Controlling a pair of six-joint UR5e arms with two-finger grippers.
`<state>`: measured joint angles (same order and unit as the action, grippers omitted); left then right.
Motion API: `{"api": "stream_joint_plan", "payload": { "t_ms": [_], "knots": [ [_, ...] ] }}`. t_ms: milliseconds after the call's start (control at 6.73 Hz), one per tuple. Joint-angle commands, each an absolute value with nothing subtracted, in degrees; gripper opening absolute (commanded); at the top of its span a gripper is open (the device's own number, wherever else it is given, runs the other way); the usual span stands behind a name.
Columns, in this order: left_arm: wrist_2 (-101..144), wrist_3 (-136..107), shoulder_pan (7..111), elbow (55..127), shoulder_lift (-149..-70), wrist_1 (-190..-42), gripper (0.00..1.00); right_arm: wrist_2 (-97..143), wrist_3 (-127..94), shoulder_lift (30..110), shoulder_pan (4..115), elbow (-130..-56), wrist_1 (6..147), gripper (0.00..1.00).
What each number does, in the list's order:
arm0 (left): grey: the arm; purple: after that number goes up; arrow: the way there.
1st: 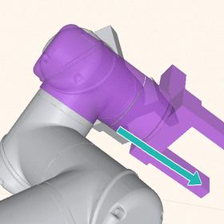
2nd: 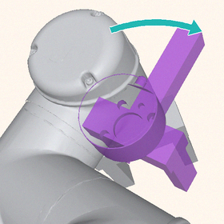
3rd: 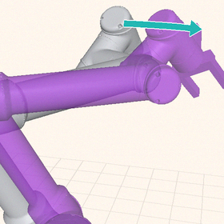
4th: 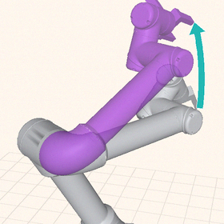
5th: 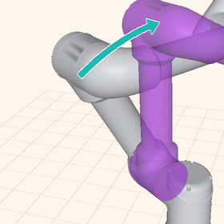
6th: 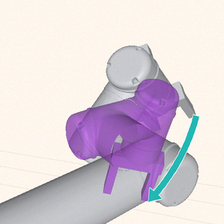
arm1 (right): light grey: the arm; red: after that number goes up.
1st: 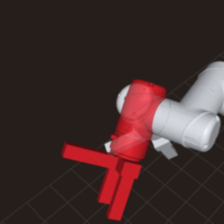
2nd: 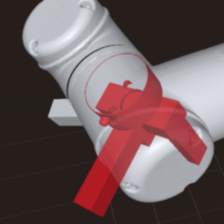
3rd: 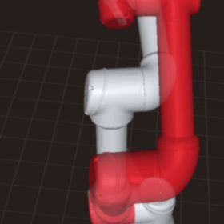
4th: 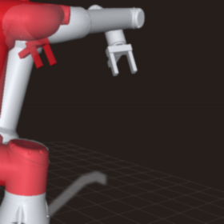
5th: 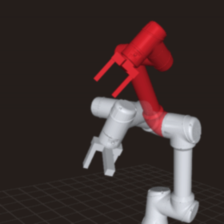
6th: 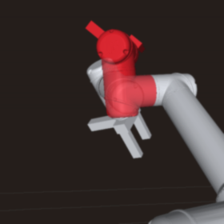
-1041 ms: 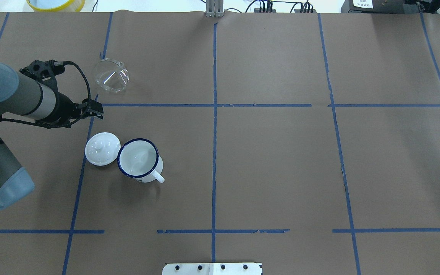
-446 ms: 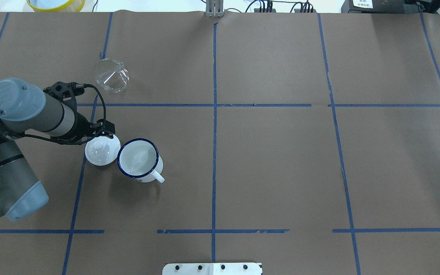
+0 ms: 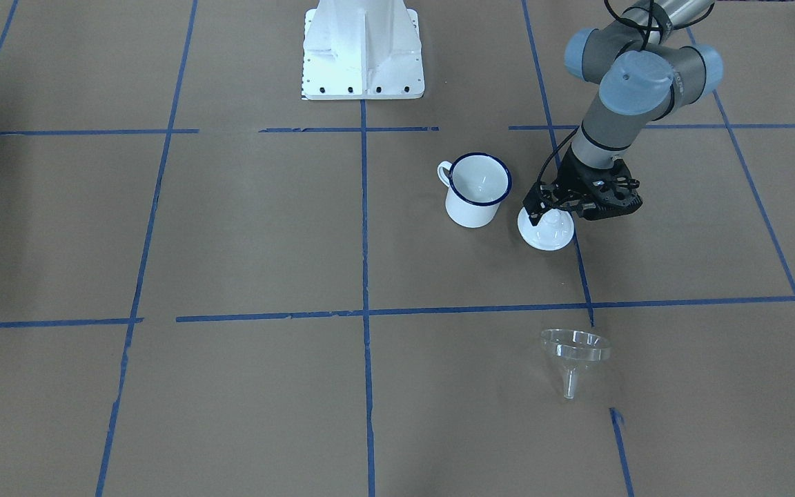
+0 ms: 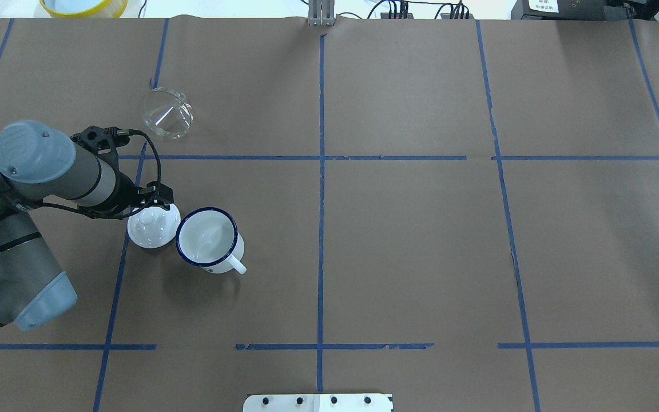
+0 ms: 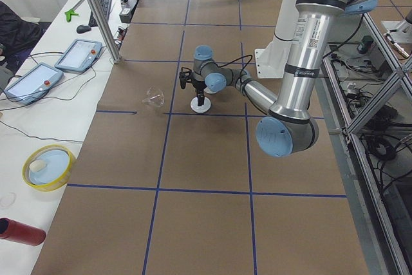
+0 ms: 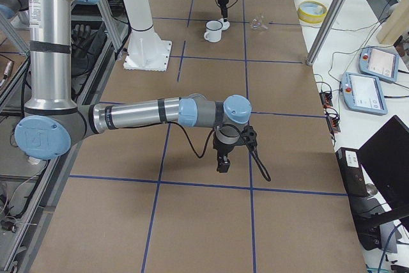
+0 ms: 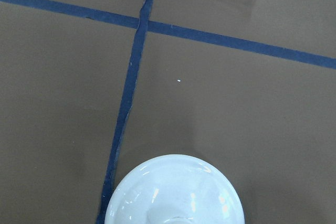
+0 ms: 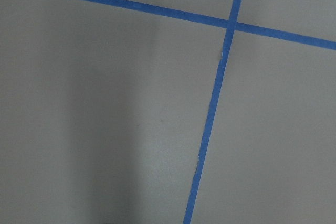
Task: Remove funnel from cup
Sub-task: 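Move the left gripper to the white lid and grasp it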
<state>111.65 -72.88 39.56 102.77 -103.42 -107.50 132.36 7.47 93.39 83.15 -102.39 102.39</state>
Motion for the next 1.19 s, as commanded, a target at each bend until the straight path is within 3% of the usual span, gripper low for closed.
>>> {"api": "stream_joint_plan", "payload": {
  "t_ms": [0,595,743,892,1041],
  "knots": [
    [111.6,-72.8,39.5,102.3,-103.5,-107.5,0.9,132.4,7.5,93.4,83.1,-102.4,102.4,1.0],
    [111.6,-72.8,39.5,102.0,-103.6,-107.5,0.73,132.4,7.5,93.4,83.1,-102.3,102.5,1.0],
    [111.6,-72.8,39.5,102.0,-103.7,-107.5,0.64,132.4,7.5,93.4,83.1,-102.4,102.4,1.0],
    [111.6,-72.8,39.5,102.0,-103.7,-107.4,0.44,132.4,7.5,93.3,83.1,-102.3,102.4,1.0],
    [111.6,-72.8,39.5,102.4,-103.6,-107.2,0.12,132.4,7.5,93.3,83.1,-102.4,102.4,1.0]
  ]
}}
